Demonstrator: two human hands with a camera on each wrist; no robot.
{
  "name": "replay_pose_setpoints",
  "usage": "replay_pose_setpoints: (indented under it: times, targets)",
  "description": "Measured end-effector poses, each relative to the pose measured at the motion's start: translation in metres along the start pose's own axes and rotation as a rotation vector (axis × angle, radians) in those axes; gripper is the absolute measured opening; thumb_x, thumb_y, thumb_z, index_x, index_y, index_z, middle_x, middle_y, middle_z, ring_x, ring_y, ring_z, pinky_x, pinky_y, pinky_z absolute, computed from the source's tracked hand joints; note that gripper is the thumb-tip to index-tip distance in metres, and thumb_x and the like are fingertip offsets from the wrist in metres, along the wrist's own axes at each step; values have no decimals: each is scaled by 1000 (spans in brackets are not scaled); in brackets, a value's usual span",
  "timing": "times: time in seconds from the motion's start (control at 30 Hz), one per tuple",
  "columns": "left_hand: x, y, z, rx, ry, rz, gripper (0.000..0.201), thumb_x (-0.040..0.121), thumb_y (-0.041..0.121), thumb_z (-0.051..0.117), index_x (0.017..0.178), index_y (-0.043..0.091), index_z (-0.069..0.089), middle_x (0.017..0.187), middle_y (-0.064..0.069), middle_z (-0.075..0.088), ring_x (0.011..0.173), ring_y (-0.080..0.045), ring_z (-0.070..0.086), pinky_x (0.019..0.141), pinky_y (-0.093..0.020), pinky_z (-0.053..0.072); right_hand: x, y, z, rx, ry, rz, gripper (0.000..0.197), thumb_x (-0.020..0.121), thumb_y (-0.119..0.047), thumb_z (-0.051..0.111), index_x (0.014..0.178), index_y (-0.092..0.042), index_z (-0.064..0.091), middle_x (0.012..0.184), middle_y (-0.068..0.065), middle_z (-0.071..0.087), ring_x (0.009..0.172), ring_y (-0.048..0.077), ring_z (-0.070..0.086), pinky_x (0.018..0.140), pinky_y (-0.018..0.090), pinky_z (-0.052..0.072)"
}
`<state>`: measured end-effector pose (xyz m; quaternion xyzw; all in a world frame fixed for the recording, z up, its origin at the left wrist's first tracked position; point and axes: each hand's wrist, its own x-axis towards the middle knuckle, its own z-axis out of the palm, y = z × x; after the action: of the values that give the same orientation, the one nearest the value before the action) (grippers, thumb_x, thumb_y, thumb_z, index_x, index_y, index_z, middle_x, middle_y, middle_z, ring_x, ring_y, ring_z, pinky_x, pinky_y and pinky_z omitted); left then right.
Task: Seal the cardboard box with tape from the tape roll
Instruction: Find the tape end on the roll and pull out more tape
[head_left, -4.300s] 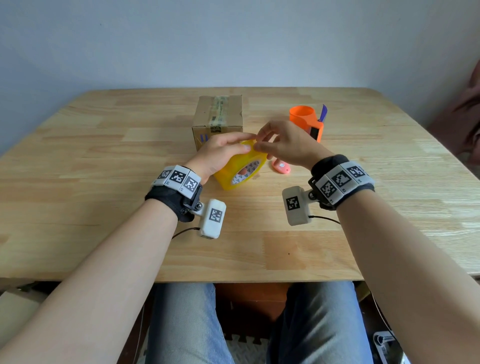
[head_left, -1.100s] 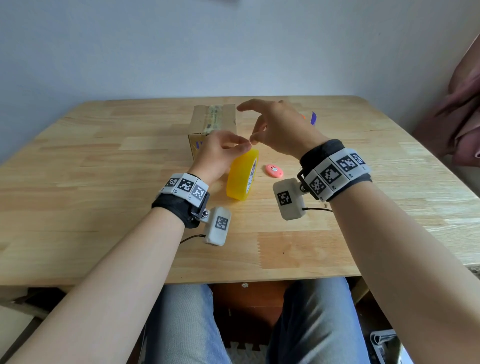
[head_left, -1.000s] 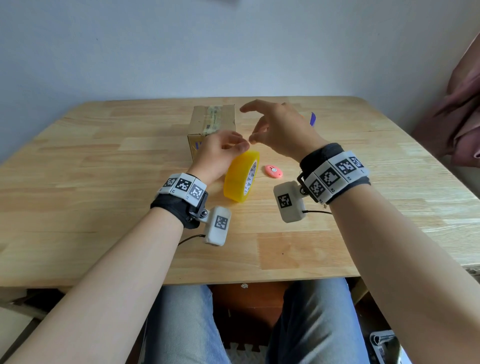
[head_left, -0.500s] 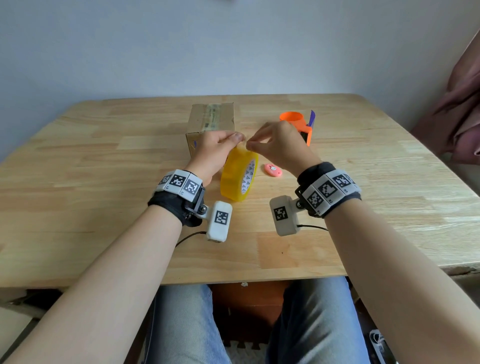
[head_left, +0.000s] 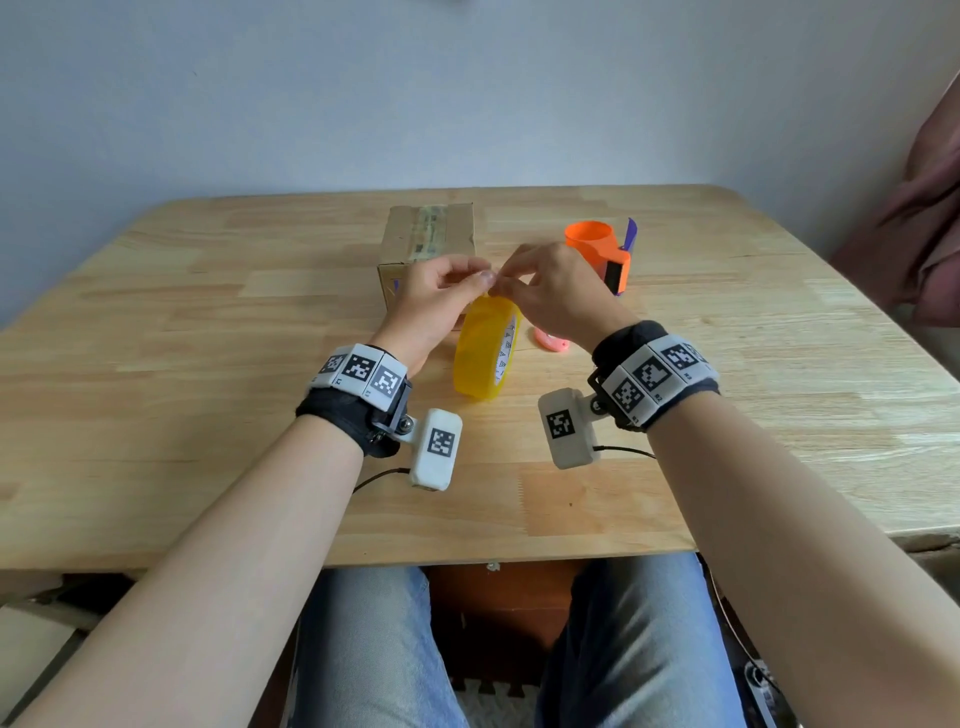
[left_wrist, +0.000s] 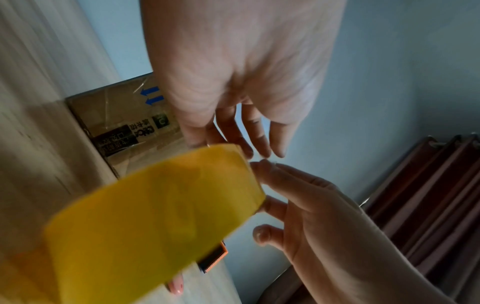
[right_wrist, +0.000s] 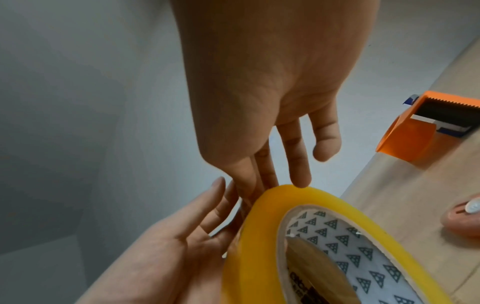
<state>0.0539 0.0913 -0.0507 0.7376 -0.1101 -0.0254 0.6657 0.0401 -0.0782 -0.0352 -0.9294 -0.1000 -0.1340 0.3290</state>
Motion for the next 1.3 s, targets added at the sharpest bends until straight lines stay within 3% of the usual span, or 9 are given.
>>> replay_pose_setpoints:
  times: [0.2,0.33,0.43,0.57,0.7,0.8,0.87,1.03,1.3]
  targets:
    - [-2,-6,-6,-96,-43,-218,48,87,9,77,130,7,56,121,-18,67,91,-21,71,68,-30,59,0,4,-3,22,45,-16,20,93,-33,69,96,-19,83,102,-2,76,94,14,68,86,39,56]
    - [-2,-7,-5,-147,-63,-304,56,90,10,74,139,3,50,109,-14,70,77,-16,72,60,-26,57,0,4,-7,123,55,37,17,89,-31,77,97,-17,84,96,-5,78,77,-3,63,65,9,44]
    - [-4,-7,-5,-185,-100,-350,48,91,11,73,133,5,52,100,-11,72,74,-16,72,61,-28,58,2,1,-9,170,-33,95,22,93,-35,72,91,-16,83,94,-10,68,75,1,58,66,18,41]
    - [-11,-6,-5,-223,-173,-389,45,90,7,72,130,9,52,96,-8,72,72,-18,70,68,-32,60,3,-1,-5,272,-89,195,27,93,-38,71,77,-18,81,80,14,64,65,26,46,60,32,39]
    - [-13,-9,-9,-245,-173,-389,66,89,7,74,148,9,44,98,-6,74,72,-20,71,68,-34,61,2,0,1,285,-25,219,24,87,-36,79,92,-12,83,81,-11,66,68,4,59,64,21,44]
    - [-17,-10,-11,-252,-173,-380,67,89,7,73,149,11,44,94,-4,74,65,-16,72,64,-32,62,-2,2,6,335,-3,239,19,83,-34,83,88,-15,80,75,-12,69,57,-5,60,60,20,45]
    - [-18,-10,-11,-247,-182,-376,67,89,8,74,149,12,45,98,-5,73,66,-16,72,69,-34,63,-3,3,7,395,-5,330,31,78,-38,86,89,-12,73,70,-5,64,49,4,55,53,27,44]
    - [-17,-7,-10,-245,-211,-376,63,86,3,75,142,7,48,99,-10,75,73,-21,74,68,-36,63,-13,3,-3,401,-330,669,57,80,-63,72,101,-11,70,89,5,70,76,23,64,69,35,51]
    - [-4,8,23,-176,-259,-253,47,83,-12,73,121,6,52,105,-12,76,89,-23,76,71,-35,64,-14,15,-33,604,-171,576,39,77,-38,85,104,-10,76,92,3,81,85,25,78,79,38,61]
